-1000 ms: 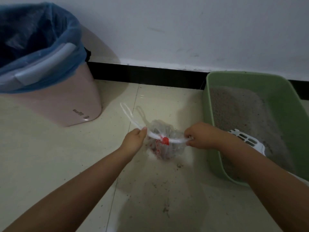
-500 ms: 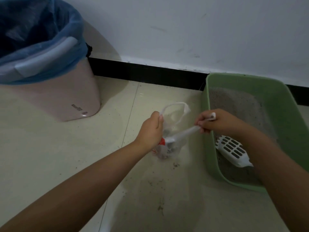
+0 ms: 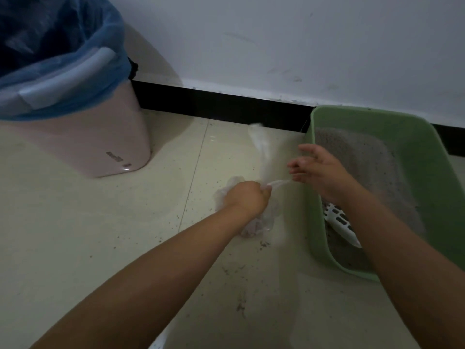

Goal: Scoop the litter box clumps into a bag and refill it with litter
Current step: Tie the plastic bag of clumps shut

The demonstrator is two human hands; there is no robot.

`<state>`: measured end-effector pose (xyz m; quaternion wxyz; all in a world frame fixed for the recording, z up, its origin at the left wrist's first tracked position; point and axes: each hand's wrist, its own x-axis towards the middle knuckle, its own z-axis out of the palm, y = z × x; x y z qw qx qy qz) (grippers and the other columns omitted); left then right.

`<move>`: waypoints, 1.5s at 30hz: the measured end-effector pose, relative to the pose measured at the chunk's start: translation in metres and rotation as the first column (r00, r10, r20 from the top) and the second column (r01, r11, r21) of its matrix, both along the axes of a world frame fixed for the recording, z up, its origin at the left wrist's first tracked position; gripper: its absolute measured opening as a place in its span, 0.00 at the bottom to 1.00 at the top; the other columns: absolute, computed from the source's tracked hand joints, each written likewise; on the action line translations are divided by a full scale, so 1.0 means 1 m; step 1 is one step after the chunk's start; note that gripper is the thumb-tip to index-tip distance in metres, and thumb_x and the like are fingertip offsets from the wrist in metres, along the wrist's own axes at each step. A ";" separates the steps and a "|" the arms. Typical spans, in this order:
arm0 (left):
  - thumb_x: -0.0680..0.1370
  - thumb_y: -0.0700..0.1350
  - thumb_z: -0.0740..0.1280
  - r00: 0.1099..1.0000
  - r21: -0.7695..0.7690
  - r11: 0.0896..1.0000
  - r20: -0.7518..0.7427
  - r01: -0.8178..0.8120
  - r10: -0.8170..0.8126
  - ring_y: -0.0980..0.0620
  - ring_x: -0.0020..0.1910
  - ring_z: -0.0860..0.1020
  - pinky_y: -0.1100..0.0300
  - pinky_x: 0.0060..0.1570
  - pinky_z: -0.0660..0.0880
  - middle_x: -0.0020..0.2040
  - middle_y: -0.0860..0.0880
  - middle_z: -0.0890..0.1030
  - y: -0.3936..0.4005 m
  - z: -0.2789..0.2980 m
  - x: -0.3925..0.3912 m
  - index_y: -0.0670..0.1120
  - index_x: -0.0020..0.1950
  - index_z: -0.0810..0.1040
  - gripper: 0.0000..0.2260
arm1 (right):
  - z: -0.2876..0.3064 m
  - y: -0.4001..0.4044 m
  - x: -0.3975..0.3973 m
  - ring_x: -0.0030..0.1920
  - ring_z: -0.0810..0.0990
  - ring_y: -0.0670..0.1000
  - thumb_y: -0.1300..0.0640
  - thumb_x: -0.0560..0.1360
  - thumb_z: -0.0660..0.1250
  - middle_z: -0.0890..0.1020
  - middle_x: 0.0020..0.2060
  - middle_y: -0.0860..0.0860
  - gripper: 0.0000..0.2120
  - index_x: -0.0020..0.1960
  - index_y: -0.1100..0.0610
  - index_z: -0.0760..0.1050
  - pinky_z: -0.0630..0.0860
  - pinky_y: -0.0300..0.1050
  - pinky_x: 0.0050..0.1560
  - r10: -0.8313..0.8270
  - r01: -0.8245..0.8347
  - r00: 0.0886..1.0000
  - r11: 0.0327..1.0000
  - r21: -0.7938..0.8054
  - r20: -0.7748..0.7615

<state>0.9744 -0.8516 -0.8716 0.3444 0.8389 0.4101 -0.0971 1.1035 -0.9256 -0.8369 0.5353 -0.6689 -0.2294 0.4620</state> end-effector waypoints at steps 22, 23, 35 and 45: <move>0.81 0.41 0.56 0.889 -0.858 0.510 0.195 -0.050 0.414 0.56 0.35 0.81 0.65 0.42 0.77 0.34 0.51 0.84 0.054 0.015 -0.043 0.43 0.47 0.78 0.11 | 0.039 -0.005 -0.017 0.30 0.82 0.40 0.65 0.75 0.62 0.83 0.26 0.45 0.13 0.32 0.66 0.72 0.78 0.28 0.37 0.349 -0.335 0.904 0.937 -0.097 0.247; 0.81 0.40 0.56 0.857 -0.891 0.449 0.176 -0.071 0.485 0.56 0.33 0.81 0.65 0.39 0.77 0.33 0.49 0.84 0.054 0.014 -0.042 0.42 0.46 0.79 0.12 | 0.034 -0.004 -0.019 0.29 0.82 0.42 0.66 0.75 0.60 0.82 0.23 0.49 0.15 0.30 0.66 0.72 0.80 0.32 0.34 0.286 -0.285 0.949 0.958 -0.030 0.132; 0.73 0.26 0.64 0.773 -0.793 0.581 0.250 -0.182 0.583 0.60 0.24 0.78 0.69 0.29 0.73 0.23 0.52 0.79 0.049 0.004 -0.048 0.41 0.32 0.73 0.14 | -0.028 -0.004 -0.024 0.14 0.71 0.45 0.65 0.79 0.54 0.67 0.18 0.53 0.17 0.31 0.61 0.65 0.66 0.30 0.17 0.358 -0.272 0.934 0.721 -0.638 0.005; 0.69 0.26 0.69 0.930 -0.453 0.868 0.366 0.202 -0.025 0.63 0.27 0.77 0.70 0.36 0.77 0.26 0.55 0.79 0.041 0.015 -0.048 0.45 0.28 0.76 0.15 | -0.026 0.001 -0.036 0.67 0.65 0.53 0.65 0.72 0.67 0.69 0.67 0.54 0.29 0.71 0.53 0.64 0.64 0.48 0.67 0.548 -0.361 0.638 0.833 -0.419 0.540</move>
